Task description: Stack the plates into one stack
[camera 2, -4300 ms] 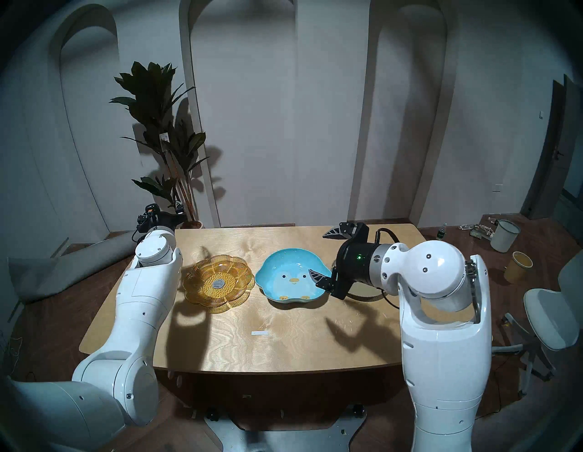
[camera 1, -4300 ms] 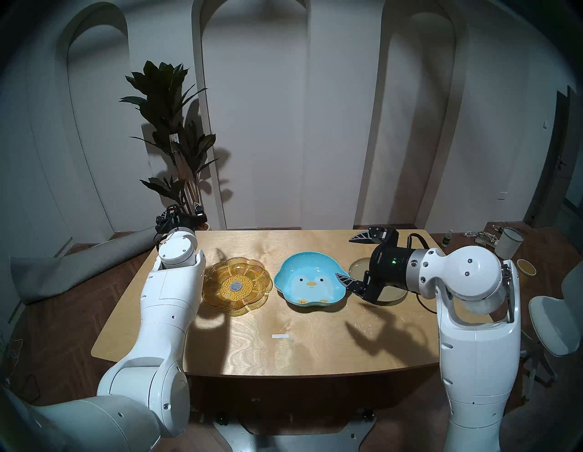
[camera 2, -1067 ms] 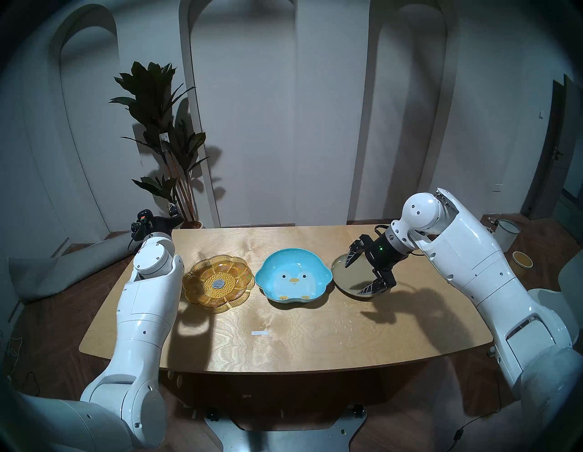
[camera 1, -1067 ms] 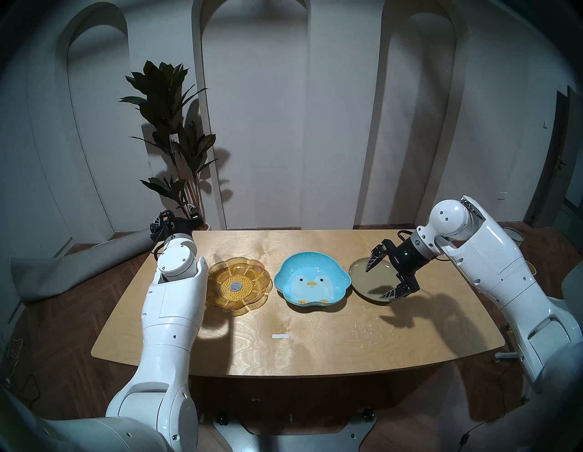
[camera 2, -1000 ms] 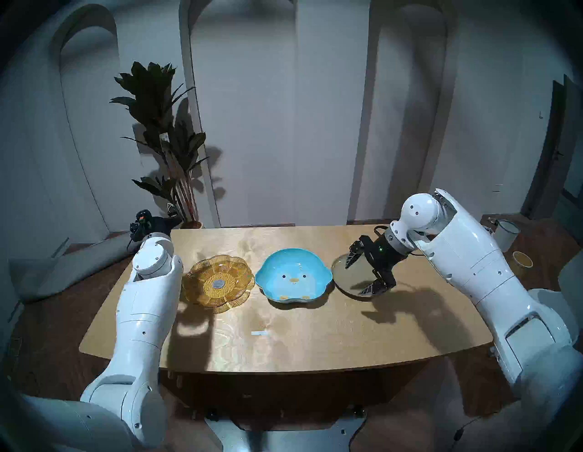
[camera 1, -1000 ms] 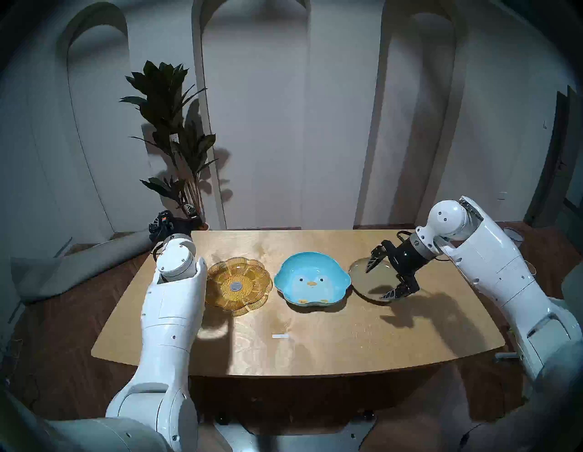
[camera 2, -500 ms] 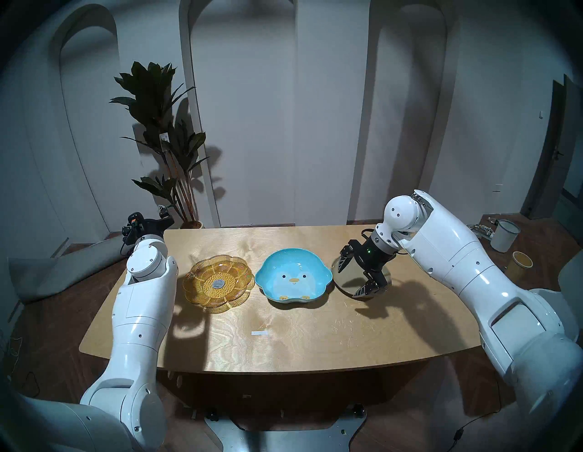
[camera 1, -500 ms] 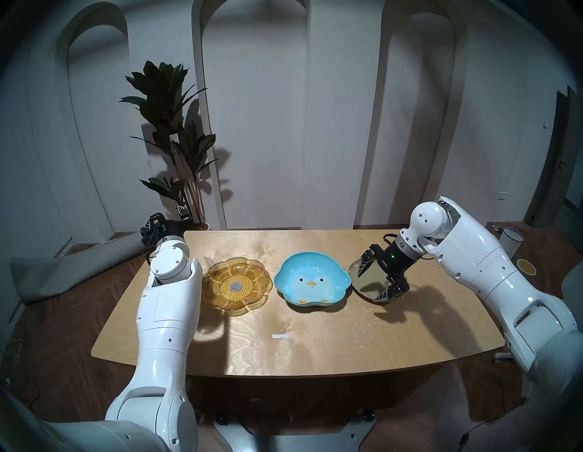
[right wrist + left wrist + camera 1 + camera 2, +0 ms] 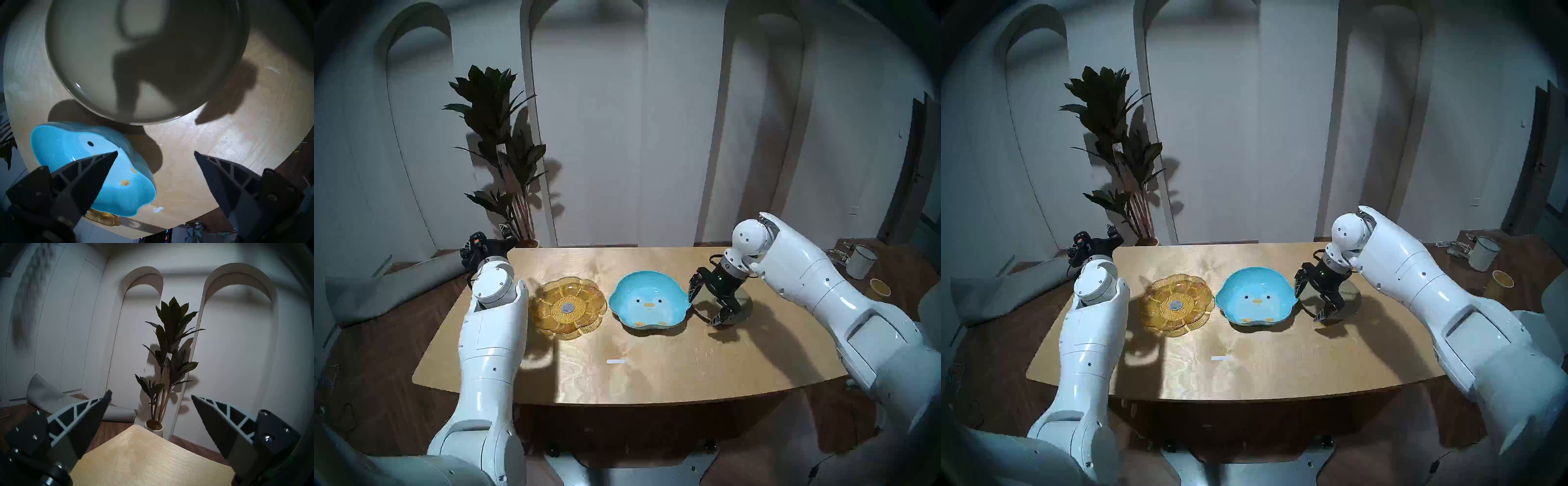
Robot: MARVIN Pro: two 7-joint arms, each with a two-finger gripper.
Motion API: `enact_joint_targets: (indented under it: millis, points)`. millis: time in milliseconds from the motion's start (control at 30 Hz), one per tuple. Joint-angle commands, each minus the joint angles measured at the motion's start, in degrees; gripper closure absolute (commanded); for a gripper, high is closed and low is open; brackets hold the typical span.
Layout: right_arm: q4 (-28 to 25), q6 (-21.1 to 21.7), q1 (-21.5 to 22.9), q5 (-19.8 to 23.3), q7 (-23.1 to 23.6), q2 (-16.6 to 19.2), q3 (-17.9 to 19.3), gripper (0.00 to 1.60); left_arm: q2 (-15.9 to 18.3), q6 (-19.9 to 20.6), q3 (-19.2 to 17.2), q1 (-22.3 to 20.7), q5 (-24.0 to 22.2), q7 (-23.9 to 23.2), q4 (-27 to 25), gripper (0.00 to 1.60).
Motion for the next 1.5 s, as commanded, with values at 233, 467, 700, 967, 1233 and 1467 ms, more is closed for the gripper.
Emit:
enact_joint_targets:
  millis: [233, 467, 700, 967, 1233, 1467]
  points:
    - [8.3, 5.4, 6.4, -3.1, 0.1, -8.0, -5.0, 0.0, 1.3, 0.5, -1.2, -0.8, 0.1, 0.4, -1.4, 0.0]
    - [13.1, 8.0, 7.5, -4.5, 0.1, -11.4, -7.3, 0.0, 1.4, 0.8, -1.7, -0.7, 0.1, 0.7, -1.6, 0.0]
    - [18.2, 11.3, 8.8, -5.8, 0.1, -14.5, -9.4, 0.47, 1.4, 1.3, -2.0, -0.7, 0.1, 0.7, -1.7, 0.0]
    - [23.7, 15.7, 10.5, -7.2, 3.7, -17.3, -11.6, 1.6, 1.4, 2.3, -2.1, -0.6, 0.1, 0.7, -2.1, 0.0]
    - [27.4, 20.1, 14.2, -8.3, 6.8, -19.3, -13.1, 1.6, 1.4, 3.4, -2.1, -0.6, 0.1, 0.7, -2.6, 0.0]
    - [30.5, 24.3, 16.9, -9.2, 9.2, -21.0, -14.9, 1.6, 1.2, 4.5, -1.9, -0.5, 0.0, 0.7, -3.4, 0.0]
